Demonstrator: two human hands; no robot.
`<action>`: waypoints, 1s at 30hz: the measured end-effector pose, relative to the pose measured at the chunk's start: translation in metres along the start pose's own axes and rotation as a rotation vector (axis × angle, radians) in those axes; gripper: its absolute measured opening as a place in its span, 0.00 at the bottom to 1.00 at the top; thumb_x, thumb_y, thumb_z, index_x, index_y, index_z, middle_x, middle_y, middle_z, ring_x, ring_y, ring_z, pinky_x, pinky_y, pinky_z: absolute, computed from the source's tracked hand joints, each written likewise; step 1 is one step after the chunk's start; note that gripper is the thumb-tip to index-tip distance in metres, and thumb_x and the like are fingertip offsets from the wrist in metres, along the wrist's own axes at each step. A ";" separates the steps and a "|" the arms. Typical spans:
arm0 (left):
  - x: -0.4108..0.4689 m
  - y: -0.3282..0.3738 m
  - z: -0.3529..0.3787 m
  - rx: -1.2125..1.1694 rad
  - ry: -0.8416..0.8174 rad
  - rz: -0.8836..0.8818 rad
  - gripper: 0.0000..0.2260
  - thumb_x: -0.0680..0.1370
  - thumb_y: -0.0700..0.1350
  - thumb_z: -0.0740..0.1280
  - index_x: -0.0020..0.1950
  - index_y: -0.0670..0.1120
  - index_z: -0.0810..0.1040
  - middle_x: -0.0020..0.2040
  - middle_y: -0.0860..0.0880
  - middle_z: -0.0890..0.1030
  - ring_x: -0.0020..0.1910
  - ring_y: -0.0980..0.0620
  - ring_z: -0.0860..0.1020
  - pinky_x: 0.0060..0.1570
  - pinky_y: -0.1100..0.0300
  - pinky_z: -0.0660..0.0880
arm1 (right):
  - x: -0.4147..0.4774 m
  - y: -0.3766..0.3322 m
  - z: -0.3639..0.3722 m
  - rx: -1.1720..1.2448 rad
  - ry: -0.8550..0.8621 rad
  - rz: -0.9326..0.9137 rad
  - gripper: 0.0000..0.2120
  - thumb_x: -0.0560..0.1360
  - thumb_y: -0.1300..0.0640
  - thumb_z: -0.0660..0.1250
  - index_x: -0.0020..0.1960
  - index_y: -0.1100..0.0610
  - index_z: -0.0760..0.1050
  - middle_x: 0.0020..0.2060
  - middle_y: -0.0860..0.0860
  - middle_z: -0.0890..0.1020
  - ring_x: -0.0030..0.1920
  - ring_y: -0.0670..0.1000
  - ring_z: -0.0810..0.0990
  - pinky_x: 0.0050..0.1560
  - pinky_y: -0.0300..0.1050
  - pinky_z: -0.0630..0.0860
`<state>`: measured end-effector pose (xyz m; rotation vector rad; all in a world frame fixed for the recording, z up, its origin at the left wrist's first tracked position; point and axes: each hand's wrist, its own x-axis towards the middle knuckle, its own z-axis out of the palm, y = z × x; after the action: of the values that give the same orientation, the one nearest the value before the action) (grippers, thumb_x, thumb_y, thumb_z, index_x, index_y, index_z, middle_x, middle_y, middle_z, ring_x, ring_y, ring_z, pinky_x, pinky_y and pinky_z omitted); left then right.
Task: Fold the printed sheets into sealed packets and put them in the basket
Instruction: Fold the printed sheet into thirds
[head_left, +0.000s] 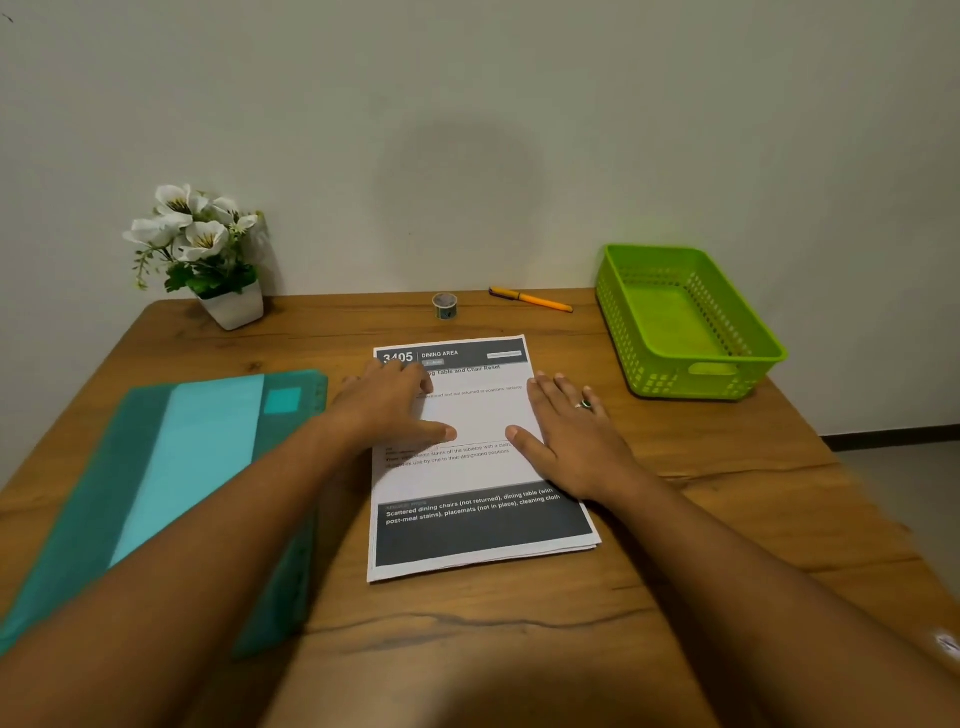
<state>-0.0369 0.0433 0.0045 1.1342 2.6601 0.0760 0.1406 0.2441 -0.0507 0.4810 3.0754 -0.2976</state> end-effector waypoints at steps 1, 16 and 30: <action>0.003 0.000 -0.002 -0.002 -0.023 -0.009 0.29 0.68 0.73 0.71 0.61 0.58 0.72 0.64 0.52 0.75 0.62 0.49 0.70 0.63 0.46 0.72 | 0.000 0.000 0.000 -0.002 0.004 -0.001 0.39 0.83 0.31 0.43 0.85 0.54 0.44 0.85 0.50 0.47 0.84 0.51 0.43 0.82 0.57 0.40; -0.034 0.003 0.012 -1.130 0.334 -0.225 0.13 0.74 0.38 0.78 0.53 0.50 0.81 0.50 0.40 0.85 0.49 0.39 0.85 0.51 0.39 0.83 | -0.001 -0.003 -0.011 0.146 0.012 0.015 0.40 0.82 0.32 0.54 0.84 0.53 0.49 0.84 0.52 0.53 0.84 0.54 0.48 0.81 0.59 0.44; -0.067 0.028 -0.060 -1.152 0.537 0.295 0.05 0.79 0.40 0.72 0.54 0.42 0.85 0.50 0.47 0.87 0.50 0.50 0.84 0.51 0.53 0.81 | 0.007 -0.096 -0.114 0.556 0.439 -0.321 0.12 0.82 0.47 0.63 0.49 0.51 0.81 0.42 0.44 0.84 0.45 0.47 0.81 0.56 0.58 0.77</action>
<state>0.0129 0.0176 0.0805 1.0834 2.0659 1.8711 0.1065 0.1779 0.0785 0.0407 3.4570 -1.2271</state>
